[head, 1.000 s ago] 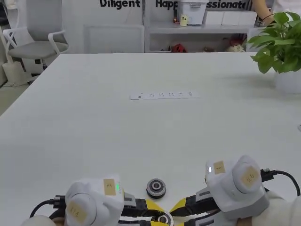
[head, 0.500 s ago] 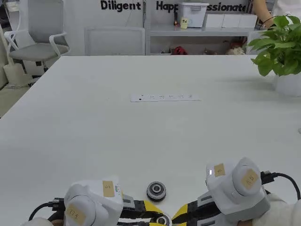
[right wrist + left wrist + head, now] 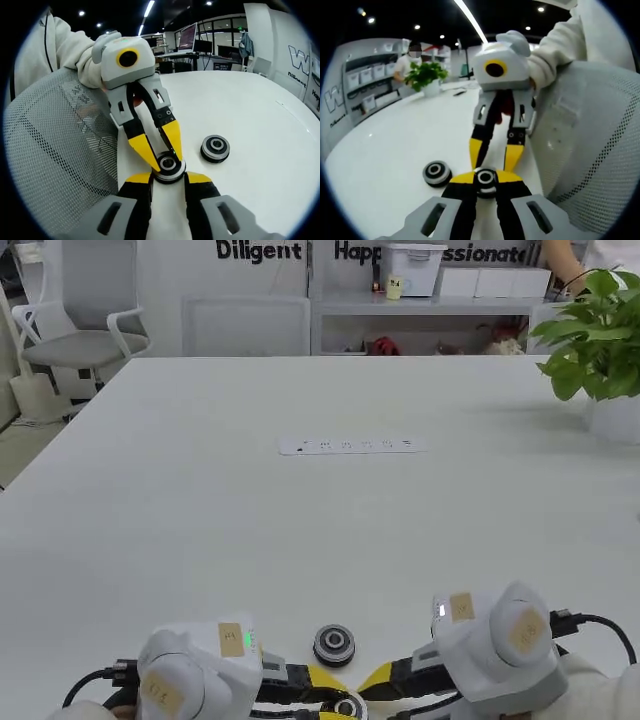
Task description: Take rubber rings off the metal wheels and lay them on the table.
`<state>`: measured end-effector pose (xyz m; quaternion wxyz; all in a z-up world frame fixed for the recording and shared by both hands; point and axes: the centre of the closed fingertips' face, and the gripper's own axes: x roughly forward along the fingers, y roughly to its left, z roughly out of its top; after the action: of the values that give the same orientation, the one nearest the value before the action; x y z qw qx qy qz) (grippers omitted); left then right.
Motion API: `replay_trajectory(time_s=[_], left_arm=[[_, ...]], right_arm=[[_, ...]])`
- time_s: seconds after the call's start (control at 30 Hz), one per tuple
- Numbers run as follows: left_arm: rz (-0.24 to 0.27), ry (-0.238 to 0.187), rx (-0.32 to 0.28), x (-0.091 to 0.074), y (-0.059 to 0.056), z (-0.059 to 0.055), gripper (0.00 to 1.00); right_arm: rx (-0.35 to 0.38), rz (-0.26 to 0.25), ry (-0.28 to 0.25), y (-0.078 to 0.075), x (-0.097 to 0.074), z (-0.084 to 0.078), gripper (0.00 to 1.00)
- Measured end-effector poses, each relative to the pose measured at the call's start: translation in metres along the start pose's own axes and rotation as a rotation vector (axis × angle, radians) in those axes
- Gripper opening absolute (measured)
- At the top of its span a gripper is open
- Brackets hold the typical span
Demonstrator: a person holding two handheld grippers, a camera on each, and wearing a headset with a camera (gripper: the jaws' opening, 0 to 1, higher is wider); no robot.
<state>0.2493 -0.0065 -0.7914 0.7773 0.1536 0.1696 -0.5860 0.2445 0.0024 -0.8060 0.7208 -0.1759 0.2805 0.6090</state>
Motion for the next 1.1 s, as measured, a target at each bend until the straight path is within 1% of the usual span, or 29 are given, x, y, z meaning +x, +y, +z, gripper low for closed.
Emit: replay_trajectory(time_s=[0.33, 0.5, 0.57, 0.67, 0.9, 0.97, 1.03, 1.1], left_arm=[[0.000, -0.004, -0.005, 0.0001, -0.0001, 0.0001, 0.14], [0.001, -0.005, -0.008, 0.0002, -0.0003, 0.0004, 0.14], [0.000, -0.005, -0.010, 0.0002, -0.0002, 0.0004, 0.14], [0.000, -0.006, -0.011, 0.0002, -0.0002, 0.0004, 0.14], [0.001, -0.010, -0.015, 0.0003, 0.0000, 0.0007, 0.14], [0.000, -0.011, -0.015, 0.0002, 0.0002, 0.0008, 0.14], [0.000, -0.013, -0.015, 0.0002, 0.0006, 0.0007, 0.14], [0.000, -0.015, -0.017, 0.0002, 0.0008, 0.0008, 0.14]], right_arm=[[-0.001, 0.005, 0.026, -0.0001, -0.0035, -0.0055, 0.16], [-0.016, 0.005, 0.031, 0.0000, -0.0042, -0.0061, 0.15], [-0.023, 0.003, 0.038, -0.0003, -0.0048, -0.0072, 0.13], [-0.012, 0.002, 0.042, -0.0012, -0.0064, -0.0088, 0.09], [-0.014, 0.000, 0.053, -0.0015, -0.0061, -0.0087, 0.08], [-0.017, -0.003, 0.063, -0.0015, -0.0060, -0.0091, 0.07], [-0.038, -0.008, 0.076, -0.0008, -0.0055, -0.0091, 0.07], [-0.033, -0.010, 0.080, -0.0017, -0.0054, -0.0095, 0.07]])
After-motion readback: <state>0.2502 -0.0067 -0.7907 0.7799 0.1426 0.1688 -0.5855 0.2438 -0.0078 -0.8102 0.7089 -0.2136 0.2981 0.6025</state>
